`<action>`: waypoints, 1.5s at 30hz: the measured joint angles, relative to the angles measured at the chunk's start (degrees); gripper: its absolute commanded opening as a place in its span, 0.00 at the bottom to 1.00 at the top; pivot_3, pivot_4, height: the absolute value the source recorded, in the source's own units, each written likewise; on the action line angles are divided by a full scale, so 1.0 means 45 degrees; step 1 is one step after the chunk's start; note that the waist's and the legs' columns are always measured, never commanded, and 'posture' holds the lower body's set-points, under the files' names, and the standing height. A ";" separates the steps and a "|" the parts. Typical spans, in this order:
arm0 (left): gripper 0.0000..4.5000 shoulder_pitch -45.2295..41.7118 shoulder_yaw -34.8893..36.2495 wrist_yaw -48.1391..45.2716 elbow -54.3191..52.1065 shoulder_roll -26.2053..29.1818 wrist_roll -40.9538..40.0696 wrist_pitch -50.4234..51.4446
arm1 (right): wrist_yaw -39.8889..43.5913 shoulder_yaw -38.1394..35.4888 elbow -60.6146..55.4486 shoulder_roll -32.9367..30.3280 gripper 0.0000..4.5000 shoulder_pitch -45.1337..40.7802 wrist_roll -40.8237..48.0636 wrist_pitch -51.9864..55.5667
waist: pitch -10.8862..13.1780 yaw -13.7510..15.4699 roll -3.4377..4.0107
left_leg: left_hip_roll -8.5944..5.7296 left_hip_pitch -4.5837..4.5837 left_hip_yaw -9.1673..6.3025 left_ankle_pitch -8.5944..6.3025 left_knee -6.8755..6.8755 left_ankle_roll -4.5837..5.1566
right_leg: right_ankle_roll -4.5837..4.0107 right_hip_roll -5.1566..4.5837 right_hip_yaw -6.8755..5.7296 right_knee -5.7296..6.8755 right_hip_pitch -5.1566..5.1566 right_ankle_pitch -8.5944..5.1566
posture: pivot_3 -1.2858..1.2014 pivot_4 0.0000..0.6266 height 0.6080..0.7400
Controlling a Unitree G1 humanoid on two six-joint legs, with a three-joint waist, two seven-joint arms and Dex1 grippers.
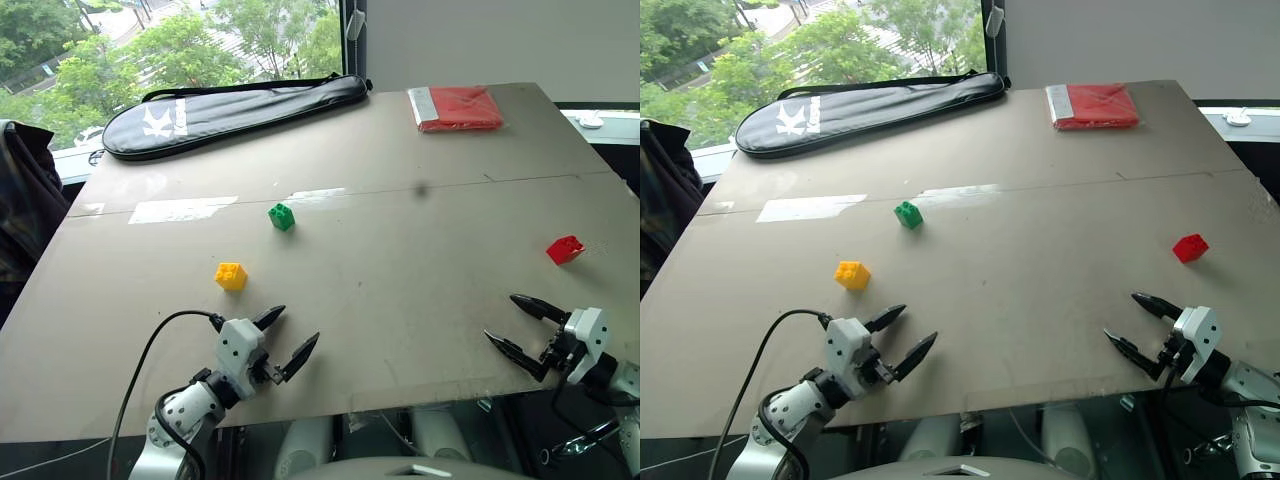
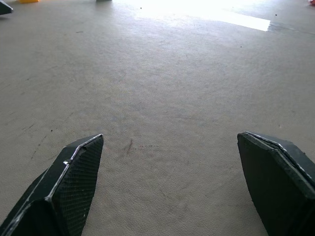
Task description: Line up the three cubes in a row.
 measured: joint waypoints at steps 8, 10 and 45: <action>0.98 -0.0014 0.0005 -0.0020 0.0221 -0.0175 -0.0017 -0.0321 | -0.0022 0.0015 -0.0003 -0.0053 1.00 -0.0207 -0.0128 0.0225 | -0.0010 0.0002 0.0017 | 0.0000 0.0001 0.0000 0.0000 0.0000 0.0000 | 0.0000 0.0000 0.0003 0.0001 0.0000 0.0000 | 0.52 0.24 0.70; 0.98 -0.0025 0.0005 -0.0020 0.0241 -0.0189 -0.0017 -0.0342 | -0.0020 0.0015 -0.0003 -0.0060 1.00 -0.0220 -0.0150 0.0238 | -0.0012 0.0004 0.0020 | 0.0000 0.0001 -0.0001 0.0000 0.0000 0.0000 | 0.0001 0.0000 0.0002 0.0000 0.0000 0.0000 | 0.52 0.24 0.70; 0.98 -0.5077 -0.1176 -0.1668 -0.4314 0.2732 -0.3452 0.7103 | -0.4920 -0.2723 0.1202 -0.1109 1.00 -0.2356 -0.0112 0.4430 | 0.0115 -0.0009 -0.0128 | -0.0007 -0.0043 0.0016 0.0001 0.0000 0.0002 | 0.0001 0.0015 -0.0021 -0.0033 -0.0018 0.0003 | 0.52 0.24 0.70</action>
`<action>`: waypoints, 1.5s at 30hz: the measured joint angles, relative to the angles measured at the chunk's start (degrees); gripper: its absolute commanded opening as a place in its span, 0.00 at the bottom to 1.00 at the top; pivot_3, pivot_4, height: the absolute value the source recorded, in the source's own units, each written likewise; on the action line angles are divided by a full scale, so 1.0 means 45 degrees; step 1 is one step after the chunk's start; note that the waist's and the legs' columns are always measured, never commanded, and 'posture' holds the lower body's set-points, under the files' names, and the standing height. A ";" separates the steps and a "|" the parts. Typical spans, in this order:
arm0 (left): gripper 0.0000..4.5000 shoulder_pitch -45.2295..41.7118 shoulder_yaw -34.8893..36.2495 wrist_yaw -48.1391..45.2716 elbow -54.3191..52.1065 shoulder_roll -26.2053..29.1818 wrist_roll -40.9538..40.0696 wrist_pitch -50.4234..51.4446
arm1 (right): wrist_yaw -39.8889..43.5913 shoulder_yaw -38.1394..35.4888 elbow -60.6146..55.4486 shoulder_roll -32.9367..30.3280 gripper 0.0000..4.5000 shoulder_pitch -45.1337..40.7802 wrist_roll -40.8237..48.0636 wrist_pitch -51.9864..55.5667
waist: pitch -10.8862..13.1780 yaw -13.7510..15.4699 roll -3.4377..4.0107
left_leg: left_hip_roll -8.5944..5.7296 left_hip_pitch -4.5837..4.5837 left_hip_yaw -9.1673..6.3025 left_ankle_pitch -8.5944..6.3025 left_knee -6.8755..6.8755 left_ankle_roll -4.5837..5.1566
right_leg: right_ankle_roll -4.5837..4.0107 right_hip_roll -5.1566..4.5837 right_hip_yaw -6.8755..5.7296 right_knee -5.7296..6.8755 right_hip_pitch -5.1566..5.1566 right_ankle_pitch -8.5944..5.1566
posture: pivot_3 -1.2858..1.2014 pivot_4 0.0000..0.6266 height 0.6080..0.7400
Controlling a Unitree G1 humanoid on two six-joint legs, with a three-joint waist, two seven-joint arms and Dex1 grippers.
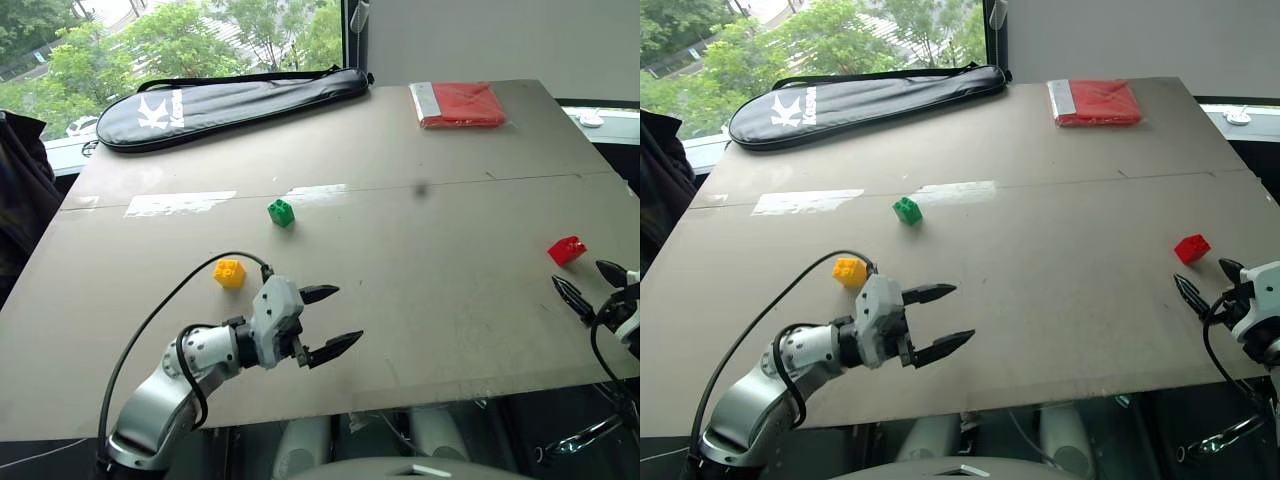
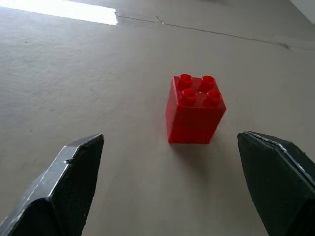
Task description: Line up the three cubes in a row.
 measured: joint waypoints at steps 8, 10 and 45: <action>0.98 -0.2064 -0.0031 0.0005 -0.0318 0.0282 -0.1031 0.2041 | 0.0332 0.0377 0.3159 -0.0193 1.00 -0.2999 -0.0241 0.0299 | 0.0015 -0.0004 -0.0010 | -0.0017 -0.0002 0.0001 0.0000 -0.0008 0.0001 | -0.0008 0.0024 0.0003 -0.0004 -0.0001 0.0002 | 0.52 0.24 0.70; 0.98 -0.2077 -0.0077 -0.0003 -0.0318 0.0281 -0.1077 0.2124 | 0.0463 0.0401 0.3546 -0.0216 1.00 -0.3235 -0.0302 0.0260 | 0.0016 0.0010 -0.0010 | -0.0015 -0.0006 -0.0001 0.0000 -0.0010 0.0001 | -0.0013 0.0023 0.0003 -0.0006 -0.0001 0.0005 | 0.52 0.24 0.70; 1.00 -0.2170 0.0037 -0.2340 0.2725 0.1248 0.1174 -0.0821 | -0.7731 0.7026 -0.6931 0.7416 0.29 -0.0097 -0.4802 0.3195 | 0.0018 -0.0013 -0.0011 | 0.0011 -0.0047 -0.0042 0.0002 -0.0018 -0.0005 | -0.0009 0.0024 0.0029 0.0012 -0.0081 0.0003 | 0.52 0.24 0.70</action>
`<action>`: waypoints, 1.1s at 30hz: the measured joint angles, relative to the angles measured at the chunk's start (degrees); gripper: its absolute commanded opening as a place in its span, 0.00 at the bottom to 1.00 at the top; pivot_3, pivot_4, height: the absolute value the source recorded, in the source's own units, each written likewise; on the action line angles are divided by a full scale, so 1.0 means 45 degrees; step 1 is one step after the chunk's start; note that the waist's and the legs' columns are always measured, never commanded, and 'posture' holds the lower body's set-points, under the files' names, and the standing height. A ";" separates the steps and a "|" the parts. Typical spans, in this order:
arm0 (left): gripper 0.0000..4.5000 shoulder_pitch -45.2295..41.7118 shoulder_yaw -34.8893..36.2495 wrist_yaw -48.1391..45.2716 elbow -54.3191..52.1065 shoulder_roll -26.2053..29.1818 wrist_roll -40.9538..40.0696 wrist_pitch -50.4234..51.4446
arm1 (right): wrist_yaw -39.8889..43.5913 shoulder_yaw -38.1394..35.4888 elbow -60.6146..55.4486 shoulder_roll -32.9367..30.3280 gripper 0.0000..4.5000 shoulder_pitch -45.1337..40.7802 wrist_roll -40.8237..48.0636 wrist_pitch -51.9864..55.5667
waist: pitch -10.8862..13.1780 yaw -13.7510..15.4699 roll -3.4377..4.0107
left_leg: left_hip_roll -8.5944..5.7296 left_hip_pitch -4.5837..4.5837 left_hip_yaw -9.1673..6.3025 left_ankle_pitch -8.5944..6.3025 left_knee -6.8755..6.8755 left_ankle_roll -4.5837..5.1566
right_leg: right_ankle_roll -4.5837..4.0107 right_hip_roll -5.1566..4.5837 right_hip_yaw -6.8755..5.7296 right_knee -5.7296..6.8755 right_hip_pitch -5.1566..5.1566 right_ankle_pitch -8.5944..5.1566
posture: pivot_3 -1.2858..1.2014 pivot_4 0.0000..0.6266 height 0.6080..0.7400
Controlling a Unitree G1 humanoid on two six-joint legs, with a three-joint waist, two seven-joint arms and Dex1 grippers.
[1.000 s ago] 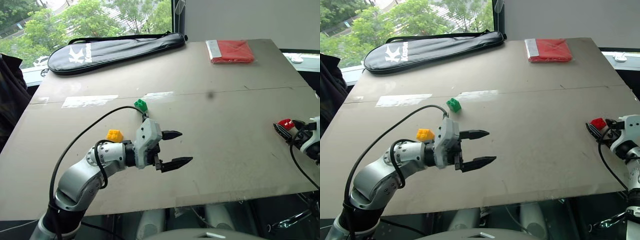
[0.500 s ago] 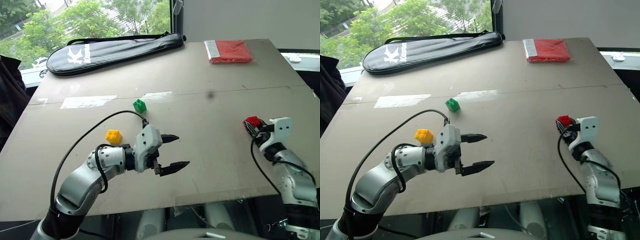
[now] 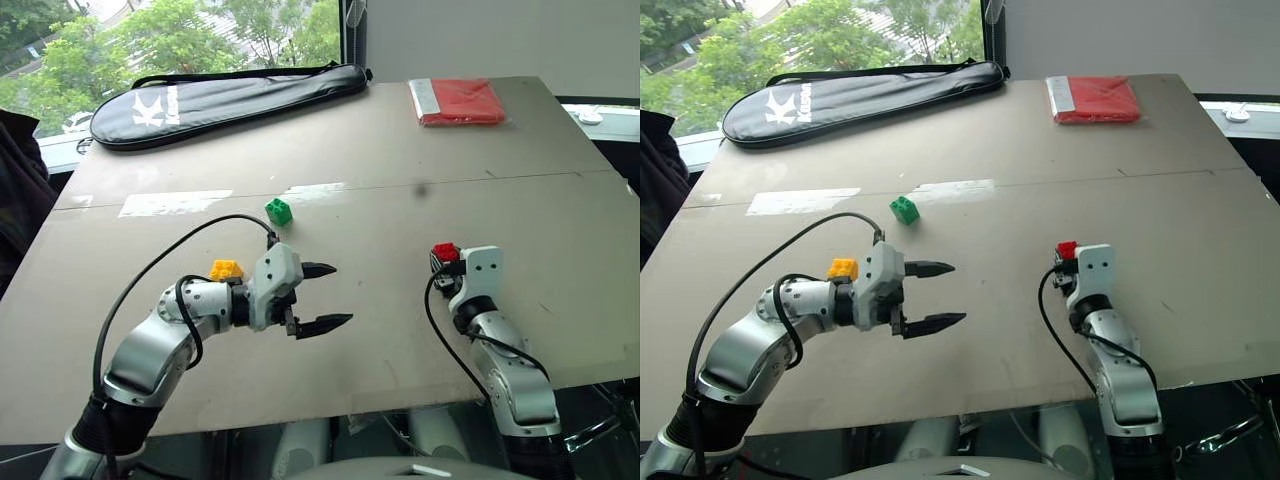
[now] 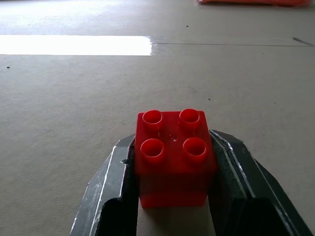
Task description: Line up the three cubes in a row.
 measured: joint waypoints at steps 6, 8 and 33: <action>1.00 -0.0366 -0.0023 -0.0253 0.0336 -0.0044 0.0516 -0.0592 | -0.0053 0.0138 -0.0085 0.0109 0.52 0.0014 -0.0046 0.0153 | -0.0003 -0.0022 -0.0005 | 0.0001 0.0000 0.0001 0.0000 0.0000 0.0001 | 0.0000 0.0002 0.0001 -0.0001 0.0000 0.0000 | 0.52 0.24 0.70; 1.00 -0.0383 -0.0027 -0.0246 0.0342 -0.0089 0.0556 -0.0611 | -0.0049 0.0191 0.0016 0.0148 0.69 0.0036 -0.0042 0.0209 | -0.0002 -0.0019 -0.0006 | 0.0002 -0.0001 -0.0001 0.0000 0.0000 0.0000 | 0.0000 0.0002 0.0000 0.0000 0.0000 0.0000 | 0.52 0.24 0.70; 1.00 -0.1514 0.1393 0.7167 0.2124 -0.3246 0.3746 0.0384 | 0.6151 -0.1100 -0.1579 -0.3821 0.98 0.0129 0.3901 -0.1840 | 0.0010 0.0059 -0.0051 | -0.0028 0.0033 -0.0018 0.0002 0.0007 0.0001 | 0.0010 0.0012 -0.0063 0.0019 0.0056 0.0056 | 0.52 0.24 0.70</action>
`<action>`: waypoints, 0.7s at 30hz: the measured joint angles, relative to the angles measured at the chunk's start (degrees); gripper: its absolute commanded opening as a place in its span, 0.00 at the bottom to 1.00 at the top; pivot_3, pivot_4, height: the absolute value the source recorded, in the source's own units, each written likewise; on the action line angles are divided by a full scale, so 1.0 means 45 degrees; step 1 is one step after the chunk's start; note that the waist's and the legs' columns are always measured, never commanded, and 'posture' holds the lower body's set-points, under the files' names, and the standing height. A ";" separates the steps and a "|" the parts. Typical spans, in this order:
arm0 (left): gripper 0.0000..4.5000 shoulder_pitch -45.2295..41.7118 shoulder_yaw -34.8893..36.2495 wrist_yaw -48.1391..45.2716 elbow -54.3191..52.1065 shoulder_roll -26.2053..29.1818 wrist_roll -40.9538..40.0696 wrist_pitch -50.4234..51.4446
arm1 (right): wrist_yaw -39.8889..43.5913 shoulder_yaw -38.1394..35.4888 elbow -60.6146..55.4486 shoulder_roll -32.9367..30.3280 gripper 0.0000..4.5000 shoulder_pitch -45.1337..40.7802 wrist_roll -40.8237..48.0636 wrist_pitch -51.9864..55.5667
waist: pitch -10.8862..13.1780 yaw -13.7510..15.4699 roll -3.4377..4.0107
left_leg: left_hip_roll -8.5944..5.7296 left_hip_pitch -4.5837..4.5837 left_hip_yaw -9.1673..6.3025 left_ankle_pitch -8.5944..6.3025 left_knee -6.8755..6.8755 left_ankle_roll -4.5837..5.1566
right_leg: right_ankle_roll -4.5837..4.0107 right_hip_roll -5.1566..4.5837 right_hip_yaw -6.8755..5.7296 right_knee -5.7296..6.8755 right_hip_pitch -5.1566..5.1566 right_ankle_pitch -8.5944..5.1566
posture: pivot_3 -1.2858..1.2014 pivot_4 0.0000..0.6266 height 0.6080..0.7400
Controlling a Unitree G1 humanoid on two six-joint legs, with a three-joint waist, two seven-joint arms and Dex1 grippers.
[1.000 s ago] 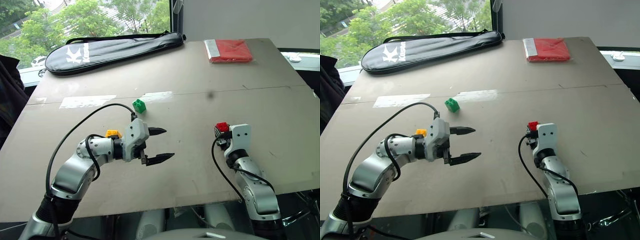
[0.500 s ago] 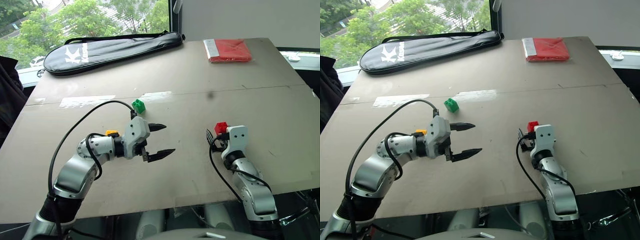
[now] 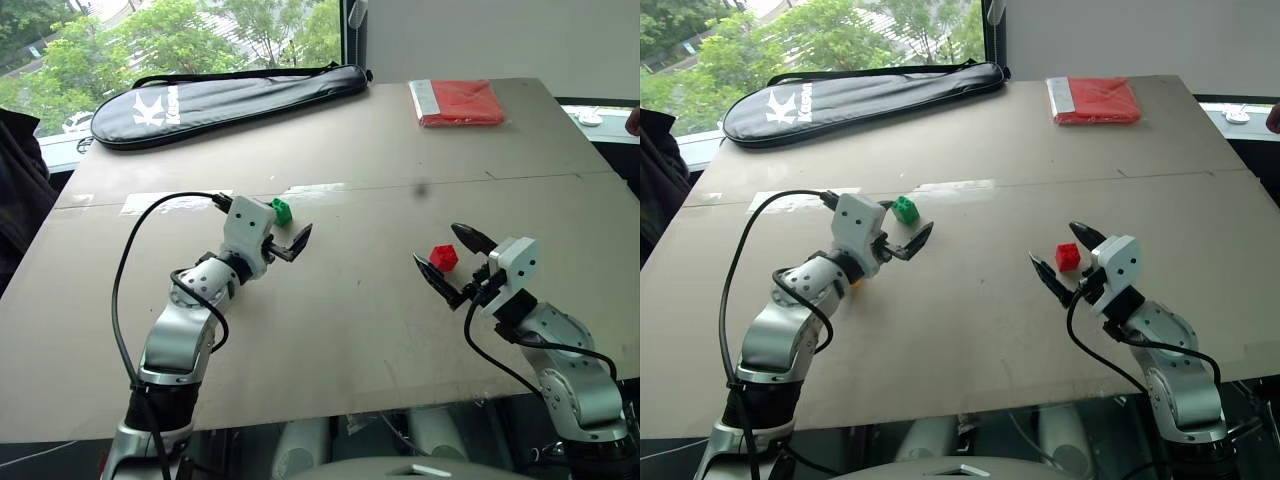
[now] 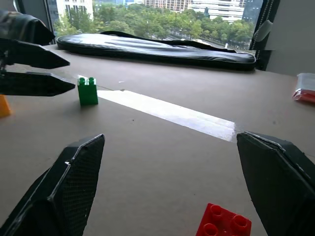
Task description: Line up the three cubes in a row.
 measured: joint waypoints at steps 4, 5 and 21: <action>1.00 -0.1805 -0.0086 -0.1053 0.2741 0.0993 0.0555 -0.1115 | 0.0921 0.0384 -0.0145 -0.0275 0.98 0.0556 0.0544 0.0044 | 0.0002 0.0007 -0.0005 | -0.0010 -0.0006 -0.0001 0.0001 0.0001 -0.0002 | 0.0017 -0.0002 -0.0009 -0.0003 0.0002 -0.0020 | 0.52 0.24 0.70; 1.00 -0.2050 -0.0123 -0.1206 0.3129 0.0999 0.0635 -0.1328 | 0.1010 0.0402 -0.0157 -0.0333 0.98 0.0629 0.0576 0.0045 | 0.0002 0.0004 -0.0005 | -0.0010 -0.0004 0.0001 0.0001 0.0002 -0.0002 | 0.0016 -0.0011 0.0003 -0.0004 0.0002 -0.0018 | 0.52 0.24 0.70; 1.00 -0.4698 -0.0881 -0.3252 1.0069 0.0669 0.1267 -0.3636 | 0.1438 0.0332 -0.0648 -0.0746 0.98 0.1168 0.0950 0.0037 | -0.0001 0.0014 -0.0019 | -0.0025 -0.0008 0.0010 0.0001 0.0009 -0.0001 | 0.0024 -0.0028 0.0001 -0.0010 0.0004 -0.0004 | 0.52 0.24 0.70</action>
